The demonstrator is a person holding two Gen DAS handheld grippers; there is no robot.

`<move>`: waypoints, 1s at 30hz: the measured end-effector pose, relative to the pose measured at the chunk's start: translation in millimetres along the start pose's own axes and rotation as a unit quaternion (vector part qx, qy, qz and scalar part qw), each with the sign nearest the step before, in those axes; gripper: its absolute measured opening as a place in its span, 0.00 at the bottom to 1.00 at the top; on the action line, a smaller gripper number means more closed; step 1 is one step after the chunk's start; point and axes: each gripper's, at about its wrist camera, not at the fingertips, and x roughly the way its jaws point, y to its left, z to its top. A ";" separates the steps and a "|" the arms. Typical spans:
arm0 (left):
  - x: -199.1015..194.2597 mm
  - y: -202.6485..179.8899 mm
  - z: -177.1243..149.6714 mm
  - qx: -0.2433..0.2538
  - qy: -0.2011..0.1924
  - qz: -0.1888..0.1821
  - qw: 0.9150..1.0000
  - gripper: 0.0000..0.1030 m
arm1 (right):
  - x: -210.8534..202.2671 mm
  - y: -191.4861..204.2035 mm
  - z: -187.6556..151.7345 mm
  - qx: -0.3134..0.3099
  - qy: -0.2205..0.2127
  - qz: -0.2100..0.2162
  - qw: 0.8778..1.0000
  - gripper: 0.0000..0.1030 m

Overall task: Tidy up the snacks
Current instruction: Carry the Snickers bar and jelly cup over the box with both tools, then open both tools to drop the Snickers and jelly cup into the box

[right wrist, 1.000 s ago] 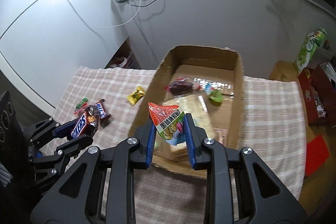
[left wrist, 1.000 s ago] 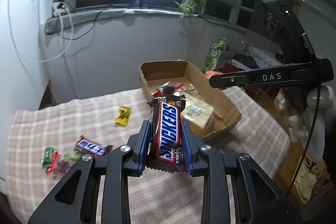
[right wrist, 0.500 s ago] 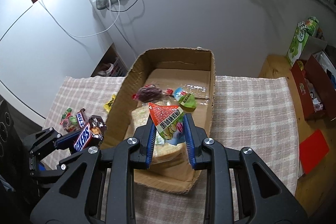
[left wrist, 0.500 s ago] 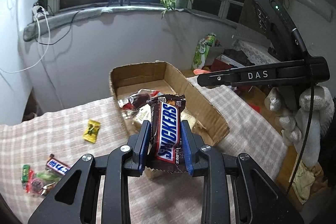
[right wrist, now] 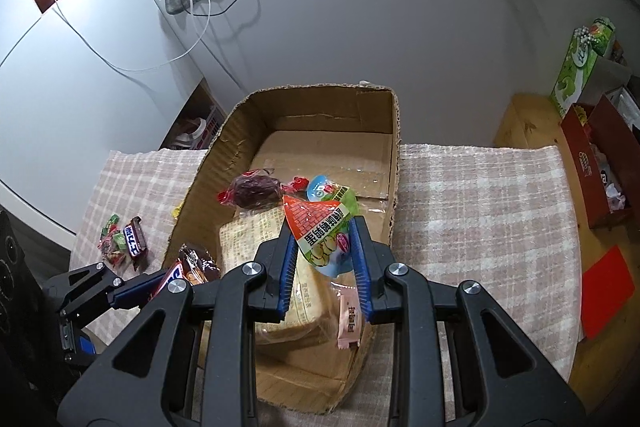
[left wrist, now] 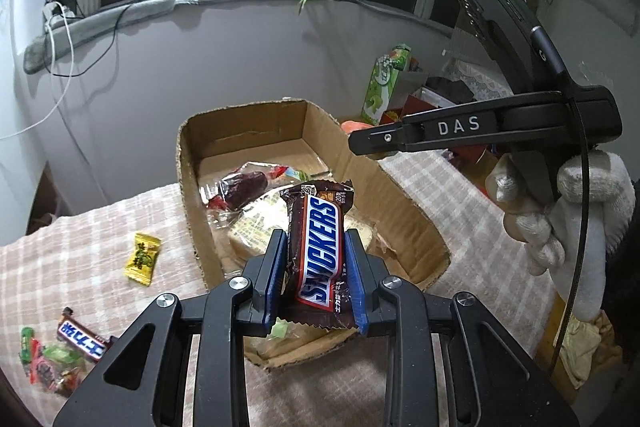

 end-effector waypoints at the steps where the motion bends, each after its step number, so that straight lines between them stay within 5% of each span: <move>1: 1.8 0.1 0.1 0.000 0.002 0.000 1.000 0.26 | 2.3 -0.3 0.7 0.000 0.001 0.000 1.000 0.26; 15: 19.0 2.1 2.8 -0.004 0.015 -0.003 1.000 0.27 | 17.3 0.4 2.7 -0.009 0.007 -0.001 1.000 0.29; 17: 19.4 1.8 3.2 -0.004 0.013 -0.003 1.000 0.27 | 17.0 2.4 3.1 -0.010 0.005 -0.005 1.000 0.35; 18: 19.8 1.8 3.4 -0.005 0.013 -0.002 1.000 0.28 | 16.2 3.0 3.4 -0.011 0.001 -0.008 1.000 0.49; 19: 19.9 1.7 3.9 -0.006 0.013 0.000 1.000 0.36 | 14.6 3.7 3.5 -0.013 -0.004 -0.009 1.000 0.63; 21: 19.1 2.2 4.2 -0.007 0.010 0.001 1.000 0.55 | 11.4 5.6 3.9 -0.016 -0.014 -0.008 1.000 0.71; 30: 14.5 3.2 6.1 -0.010 0.009 0.004 1.000 0.62 | 7.9 13.0 5.1 -0.023 -0.019 -0.008 1.000 0.82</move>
